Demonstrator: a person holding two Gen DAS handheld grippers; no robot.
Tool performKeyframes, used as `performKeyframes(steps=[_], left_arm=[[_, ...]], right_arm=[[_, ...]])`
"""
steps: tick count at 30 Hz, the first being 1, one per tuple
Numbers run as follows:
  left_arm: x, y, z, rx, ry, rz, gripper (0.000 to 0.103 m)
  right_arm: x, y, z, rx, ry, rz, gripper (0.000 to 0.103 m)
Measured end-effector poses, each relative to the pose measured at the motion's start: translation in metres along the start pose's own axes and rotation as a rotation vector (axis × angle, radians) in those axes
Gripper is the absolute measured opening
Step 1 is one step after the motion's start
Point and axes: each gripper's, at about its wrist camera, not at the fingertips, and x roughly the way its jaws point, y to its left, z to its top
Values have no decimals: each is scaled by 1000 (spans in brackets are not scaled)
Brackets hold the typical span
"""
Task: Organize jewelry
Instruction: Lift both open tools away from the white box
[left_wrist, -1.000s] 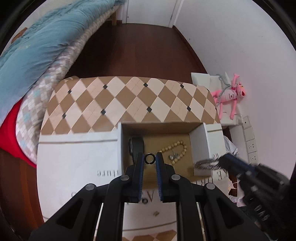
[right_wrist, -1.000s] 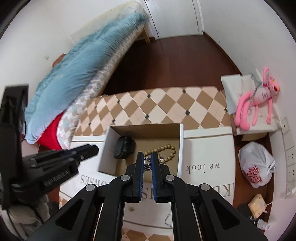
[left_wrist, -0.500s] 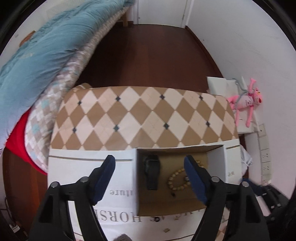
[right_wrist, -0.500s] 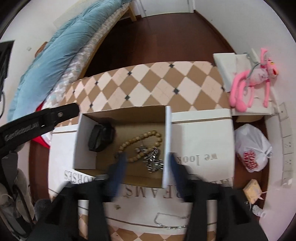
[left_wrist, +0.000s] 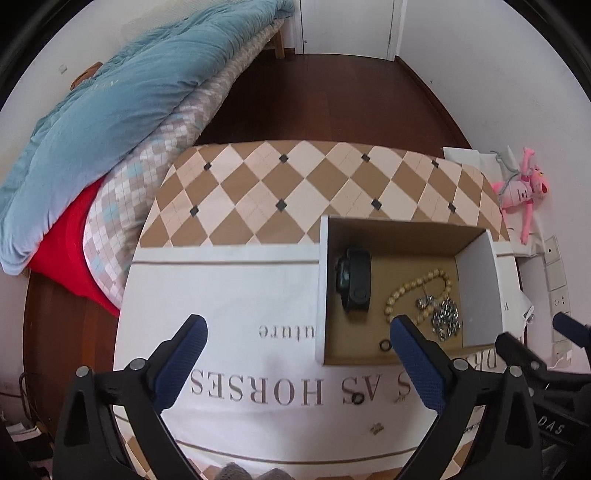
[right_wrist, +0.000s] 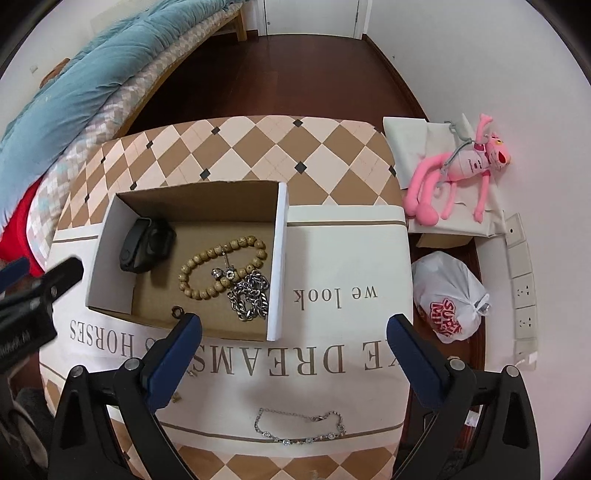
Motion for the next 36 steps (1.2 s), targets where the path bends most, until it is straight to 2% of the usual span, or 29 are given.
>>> performKeyframes(steps=[9,12,18,24,26,28,30,32,36], left_arm=[[-32,5,-17,-13,-58,-2,101],[-54,5,-22,-4,-104,41,101],[-99,4,-33,1,-179,52,102],[-116,9,-53,-37,-214,70,102],[-108,8,-66,-39,-214,87,102],[-94,4,-78,-32,-185,96,102],[-72,-2,-89,-20,-128,85,102],[-51,-10,-101,-12,-94,99,102],[-12,-25,-117,15,-26,125,102]], right_arm=[[-32,1,-8,1,-62,-4,102],[-55,2,-14,-3,-109,-9,102],[-102,5,-29,6,-189,29,102],[-128,4,-49,28,-235,78,102],[-126,-3,-60,51,-233,102,102],[-113,-13,-75,81,-219,83,102],[-93,-26,-88,119,-189,51,102],[-63,-43,-102,181,-137,58,101],[-12,-62,-124,240,-41,46,75]])
